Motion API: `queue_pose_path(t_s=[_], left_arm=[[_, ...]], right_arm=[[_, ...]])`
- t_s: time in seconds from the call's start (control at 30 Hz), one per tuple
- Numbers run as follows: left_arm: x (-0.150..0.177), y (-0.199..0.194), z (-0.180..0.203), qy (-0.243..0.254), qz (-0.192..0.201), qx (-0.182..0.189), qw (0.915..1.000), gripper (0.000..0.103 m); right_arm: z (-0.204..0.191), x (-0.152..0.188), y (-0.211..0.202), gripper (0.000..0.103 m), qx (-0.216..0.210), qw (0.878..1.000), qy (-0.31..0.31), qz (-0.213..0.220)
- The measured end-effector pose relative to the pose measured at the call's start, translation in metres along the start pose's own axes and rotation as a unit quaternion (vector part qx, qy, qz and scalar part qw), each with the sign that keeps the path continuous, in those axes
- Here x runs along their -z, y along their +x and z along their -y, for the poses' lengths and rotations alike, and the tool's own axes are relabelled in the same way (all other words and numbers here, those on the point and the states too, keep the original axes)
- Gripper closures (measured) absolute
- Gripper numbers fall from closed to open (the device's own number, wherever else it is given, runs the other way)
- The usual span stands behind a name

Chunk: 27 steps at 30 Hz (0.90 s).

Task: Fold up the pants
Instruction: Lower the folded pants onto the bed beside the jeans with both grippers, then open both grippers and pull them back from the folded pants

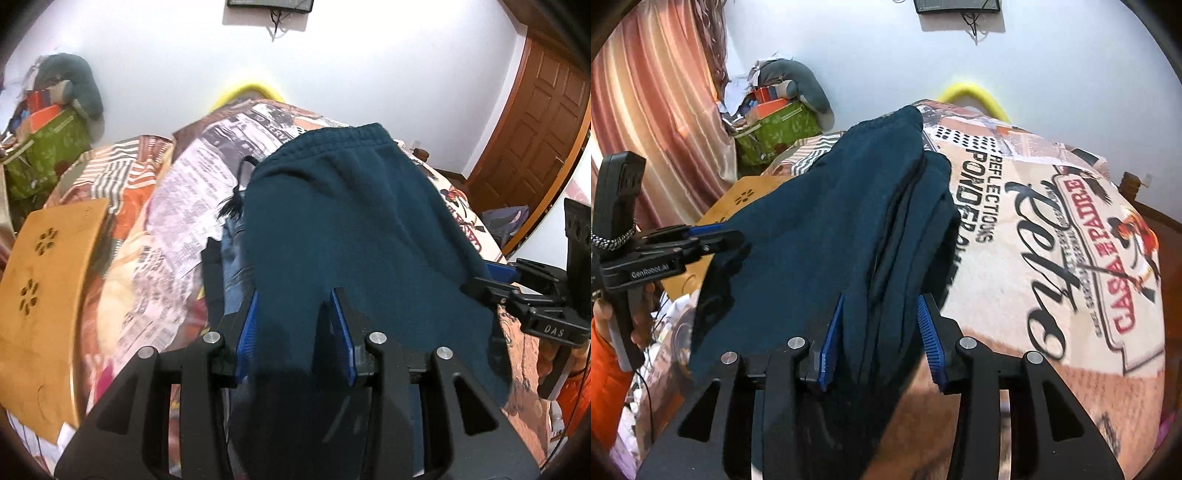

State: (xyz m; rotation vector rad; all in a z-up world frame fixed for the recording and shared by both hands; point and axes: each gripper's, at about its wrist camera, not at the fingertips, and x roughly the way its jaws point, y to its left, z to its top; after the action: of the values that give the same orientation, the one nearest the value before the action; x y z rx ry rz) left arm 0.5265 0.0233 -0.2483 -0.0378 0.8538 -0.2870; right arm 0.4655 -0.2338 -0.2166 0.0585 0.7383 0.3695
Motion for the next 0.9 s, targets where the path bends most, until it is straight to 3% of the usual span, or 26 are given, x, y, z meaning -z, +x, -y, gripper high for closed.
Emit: queue_pose_path(t_s=[0.2, 0.5, 0.7, 0.9], left_arm=[[0.013, -0.058, 0.01, -0.006, 0.03, -0.001, 0.9995, 0.066], [0.04, -0.175, 0.065, 0.025, 0.102, 0.0, 0.9945, 0.066], [0.071, -0.248, 0.102, 0.038, 0.168, -0.026, 0.9847, 0.065], [0.104, -0.308, 0.13, 0.039, 0.223, -0.026, 0.9736, 0.065]], right_arm=[[-0.016, 0.013, -0.048, 0.066, 0.012, 1.0, -0.015, 0.023], [-0.08, 0.028, -0.149, 0.066, 0.01, 0.99, -0.079, 0.112], [-0.114, 0.053, -0.209, 0.066, -0.014, 0.982, -0.082, 0.172], [-0.143, 0.078, -0.254, 0.066, -0.022, 0.968, -0.087, 0.233]])
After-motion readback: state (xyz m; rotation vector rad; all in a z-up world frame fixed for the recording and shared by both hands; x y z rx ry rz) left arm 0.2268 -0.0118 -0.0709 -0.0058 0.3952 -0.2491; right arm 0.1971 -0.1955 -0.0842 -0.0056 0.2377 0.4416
